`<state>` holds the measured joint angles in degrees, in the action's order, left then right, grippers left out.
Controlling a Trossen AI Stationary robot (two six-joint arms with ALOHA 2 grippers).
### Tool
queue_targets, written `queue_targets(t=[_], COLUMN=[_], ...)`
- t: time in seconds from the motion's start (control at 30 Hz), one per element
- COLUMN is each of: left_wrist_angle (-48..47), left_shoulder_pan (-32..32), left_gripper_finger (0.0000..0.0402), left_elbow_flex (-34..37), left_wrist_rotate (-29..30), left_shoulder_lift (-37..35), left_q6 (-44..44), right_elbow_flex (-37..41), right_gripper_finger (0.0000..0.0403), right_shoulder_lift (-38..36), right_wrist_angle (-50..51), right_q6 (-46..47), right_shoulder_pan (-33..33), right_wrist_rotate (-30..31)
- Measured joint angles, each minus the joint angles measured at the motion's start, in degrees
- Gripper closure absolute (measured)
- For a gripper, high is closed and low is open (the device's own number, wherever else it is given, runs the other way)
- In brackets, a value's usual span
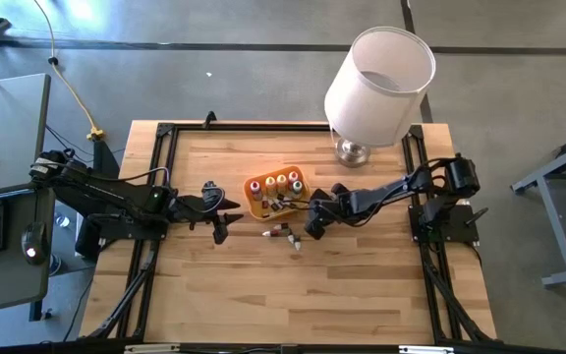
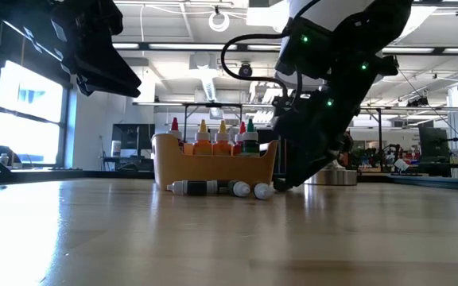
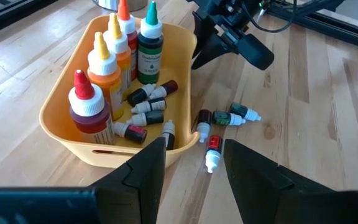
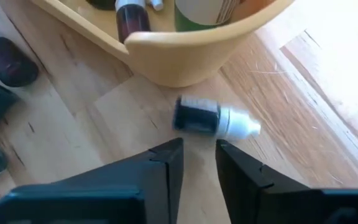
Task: Pick & Place food coloring
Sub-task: Put the small black food coloring bottle into the yellow bin
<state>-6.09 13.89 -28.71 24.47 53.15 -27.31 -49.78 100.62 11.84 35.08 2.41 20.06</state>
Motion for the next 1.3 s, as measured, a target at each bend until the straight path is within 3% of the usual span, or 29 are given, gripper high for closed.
queue_targets(t=[0.33, 0.57, 0.77, 0.93, 1.1, 1.3], left_wrist_angle=[0.0, 0.0, 0.0, 0.0, 0.0, 0.0], left_shoulder_pan=[0.0, 0.0, 0.0, 0.0, 0.0, 0.0], left_gripper_finger=[0.0241, 0.0241, 0.0241, 0.0241, 0.0241, 0.0241], left_elbow_flex=[0.0, 0.0, 0.0, 0.0, 0.0, 0.0], left_wrist_rotate=[0.0, -0.1, -0.1, -0.1, -0.1, -0.1], left_shoulder_lift=[0.0, 0.0, 0.0, 0.0, 0.0, 0.0], left_q6=[-0.1, -0.1, -0.1, -0.1, -0.1, -0.1], right_elbow_flex=[0.0, 0.0, 0.0, 0.0, 0.0, 0.0], right_gripper_finger=[0.0248, 0.0241, 0.0240, 0.0239, 0.0239, 0.0242], right_shoulder_lift=[0.0, 0.0, 0.0, -0.2, -1.3, -4.3], right_wrist_angle=[-1.4, -1.3, -1.3, -1.0, 0.0, 0.1], right_q6=[1.0, 3.3, -10.5, -12.8, -23.1, -38.5], right_shoulder_pan=[-1.1, -2.9, -2.9, -3.1, -3.1, -3.0], right_wrist_rotate=[-1.7, -5.9, -5.9, -5.5, -4.5, -12.4])
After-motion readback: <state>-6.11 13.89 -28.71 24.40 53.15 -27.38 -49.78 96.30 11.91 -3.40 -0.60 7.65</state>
